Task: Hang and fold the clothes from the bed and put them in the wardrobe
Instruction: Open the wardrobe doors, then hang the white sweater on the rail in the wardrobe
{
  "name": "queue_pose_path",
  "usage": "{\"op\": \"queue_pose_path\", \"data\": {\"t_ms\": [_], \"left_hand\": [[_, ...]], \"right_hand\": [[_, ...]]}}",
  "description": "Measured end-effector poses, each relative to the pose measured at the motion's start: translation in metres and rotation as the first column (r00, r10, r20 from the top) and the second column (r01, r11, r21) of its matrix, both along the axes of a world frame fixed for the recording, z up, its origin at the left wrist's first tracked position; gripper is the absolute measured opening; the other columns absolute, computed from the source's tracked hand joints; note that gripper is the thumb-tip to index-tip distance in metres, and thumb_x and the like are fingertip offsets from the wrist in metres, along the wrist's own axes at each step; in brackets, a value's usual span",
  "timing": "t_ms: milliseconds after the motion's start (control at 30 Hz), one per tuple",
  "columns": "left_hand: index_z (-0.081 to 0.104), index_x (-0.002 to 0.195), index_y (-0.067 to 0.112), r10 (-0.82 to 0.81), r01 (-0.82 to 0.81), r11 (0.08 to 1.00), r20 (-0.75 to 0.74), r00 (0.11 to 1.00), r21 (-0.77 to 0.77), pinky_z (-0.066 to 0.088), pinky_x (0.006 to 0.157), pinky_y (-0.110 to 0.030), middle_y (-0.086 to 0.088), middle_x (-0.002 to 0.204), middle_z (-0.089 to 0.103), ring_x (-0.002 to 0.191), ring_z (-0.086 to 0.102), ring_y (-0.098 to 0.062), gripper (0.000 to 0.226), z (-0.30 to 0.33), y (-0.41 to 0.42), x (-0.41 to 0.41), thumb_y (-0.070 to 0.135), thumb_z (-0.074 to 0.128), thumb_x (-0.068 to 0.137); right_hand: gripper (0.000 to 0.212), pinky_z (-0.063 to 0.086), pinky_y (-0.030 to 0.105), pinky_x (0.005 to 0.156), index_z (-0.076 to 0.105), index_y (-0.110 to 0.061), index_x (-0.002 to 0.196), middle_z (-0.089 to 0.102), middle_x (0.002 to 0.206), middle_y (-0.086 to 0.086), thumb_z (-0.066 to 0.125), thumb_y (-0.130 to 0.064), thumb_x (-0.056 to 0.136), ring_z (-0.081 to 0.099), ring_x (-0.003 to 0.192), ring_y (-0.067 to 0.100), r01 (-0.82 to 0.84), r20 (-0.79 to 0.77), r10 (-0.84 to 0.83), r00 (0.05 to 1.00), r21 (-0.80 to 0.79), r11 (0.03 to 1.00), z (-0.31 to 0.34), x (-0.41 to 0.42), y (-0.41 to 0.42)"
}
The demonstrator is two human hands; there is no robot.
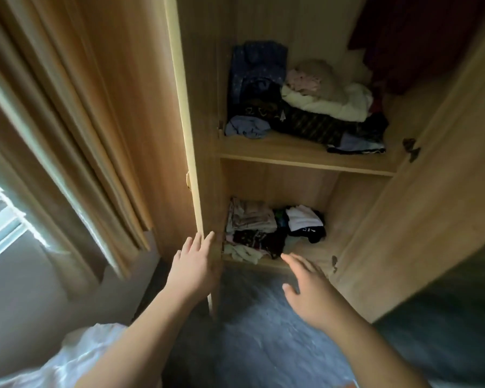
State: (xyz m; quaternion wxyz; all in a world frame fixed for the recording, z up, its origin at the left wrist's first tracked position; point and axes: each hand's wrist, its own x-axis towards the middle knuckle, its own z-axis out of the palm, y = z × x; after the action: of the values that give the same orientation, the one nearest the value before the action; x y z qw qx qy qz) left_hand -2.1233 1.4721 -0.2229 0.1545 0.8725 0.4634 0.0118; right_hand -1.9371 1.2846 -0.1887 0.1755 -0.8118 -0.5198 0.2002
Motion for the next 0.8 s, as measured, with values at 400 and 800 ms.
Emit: {"op": "queue_pose_path", "data": {"t_ms": [400,800], "left_hand": [[0.002,0.158,0.032,-0.286,0.283,0.958,0.09,0.954,0.048,0.011,0.123,-0.049,-0.004,0.168,0.002,0.154,-0.003,-0.028,0.073,0.027,-0.069,0.04,0.043,0.042,0.099],[0.002,0.158,0.033,-0.636,0.635,0.771,0.08,0.767,0.041,0.003,0.123,-0.049,-0.002,0.168,-0.004,0.154,-0.008,-0.024,0.069,0.028,-0.202,0.139,0.055,0.033,0.101]], "right_hand": [[0.069,0.011,0.038,0.126,0.007,-0.033,0.16,0.003,0.169,-0.005,0.044,-0.044,0.103,-0.001,0.155,0.018,0.252,0.119,-0.258,0.959,0.061,0.966,0.011,-0.01,-0.066],[0.074,0.016,0.042,0.123,0.014,-0.027,0.16,0.011,0.168,0.001,0.046,-0.048,0.097,0.007,0.155,0.025,0.63,0.126,-0.637,0.76,0.094,0.771,0.002,0.014,-0.231]]}}
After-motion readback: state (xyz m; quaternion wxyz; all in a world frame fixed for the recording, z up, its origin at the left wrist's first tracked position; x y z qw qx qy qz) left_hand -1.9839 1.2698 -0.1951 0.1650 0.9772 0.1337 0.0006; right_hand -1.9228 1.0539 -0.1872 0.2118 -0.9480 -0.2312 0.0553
